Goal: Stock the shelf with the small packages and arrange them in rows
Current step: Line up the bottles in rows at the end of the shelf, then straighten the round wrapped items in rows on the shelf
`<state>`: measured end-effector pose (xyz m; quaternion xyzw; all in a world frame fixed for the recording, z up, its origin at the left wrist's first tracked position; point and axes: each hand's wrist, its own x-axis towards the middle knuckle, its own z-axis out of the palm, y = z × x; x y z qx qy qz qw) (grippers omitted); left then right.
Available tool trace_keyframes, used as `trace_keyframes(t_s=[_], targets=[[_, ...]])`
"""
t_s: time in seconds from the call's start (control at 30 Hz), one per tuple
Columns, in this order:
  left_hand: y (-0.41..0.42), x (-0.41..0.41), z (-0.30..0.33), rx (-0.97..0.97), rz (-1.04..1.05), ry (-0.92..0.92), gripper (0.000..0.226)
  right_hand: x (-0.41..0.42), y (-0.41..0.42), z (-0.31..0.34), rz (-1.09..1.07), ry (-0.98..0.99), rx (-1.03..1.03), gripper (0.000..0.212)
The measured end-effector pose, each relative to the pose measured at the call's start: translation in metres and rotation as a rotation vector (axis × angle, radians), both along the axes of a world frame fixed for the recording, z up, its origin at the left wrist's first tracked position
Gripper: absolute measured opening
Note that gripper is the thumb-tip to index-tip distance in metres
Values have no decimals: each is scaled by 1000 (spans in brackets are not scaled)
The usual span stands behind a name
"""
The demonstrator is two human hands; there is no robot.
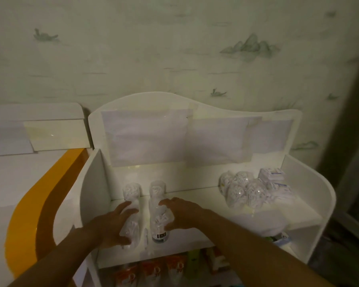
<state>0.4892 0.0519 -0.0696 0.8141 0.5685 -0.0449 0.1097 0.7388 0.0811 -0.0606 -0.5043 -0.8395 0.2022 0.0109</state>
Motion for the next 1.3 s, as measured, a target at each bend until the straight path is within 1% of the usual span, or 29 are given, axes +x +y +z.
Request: trace_keyframes(t_s=[0.03, 0.1, 0.17, 0.27, 0.37, 0.5, 0.57, 0.63, 0.73, 0.87, 0.93, 1.1, 1.2, 1.3], targets=[[0, 1, 4, 0, 11, -2, 91, 5, 0, 3, -5, -5, 11, 78], [3, 5, 13, 49, 44, -6, 84, 17, 2, 11, -31, -20, 35, 73], [8, 13, 25, 142, 72, -33, 70, 32, 6, 17, -70, -25, 45, 64], [24, 35, 41, 278, 18, -102, 49, 60, 11, 25, -127, -11, 78, 49], [41, 74, 52, 296, -49, -137, 37, 95, 15, 29, -180, 22, 129, 36], [62, 140, 56, 269, -88, -218, 27, 149, 30, 41, -289, 59, 215, 30], [75, 172, 52, 253, -132, -200, 29, 178, 42, 46, -329, 84, 241, 30], [90, 204, 48, 197, -157, -162, 35, 207, 55, 46, -359, 107, 253, 30], [115, 251, 41, 134, -143, -142, 38, 244, 73, 41, -382, 110, 249, 32], [145, 308, 24, 84, -55, -219, 42, 282, 100, 29, -375, 15, 216, 44], [157, 333, 15, 82, -5, -237, 44, 293, 114, 22, -389, 6, 197, 50], [183, 375, -1, -1, 200, -349, 64, 298, 142, -2, -388, 4, 129, 66], [189, 385, -6, -19, 281, -368, 61, 298, 148, -12, -388, 42, 92, 65], [197, 386, -7, 23, 318, -353, 59, 300, 153, -16, -418, 90, 90, 62]])
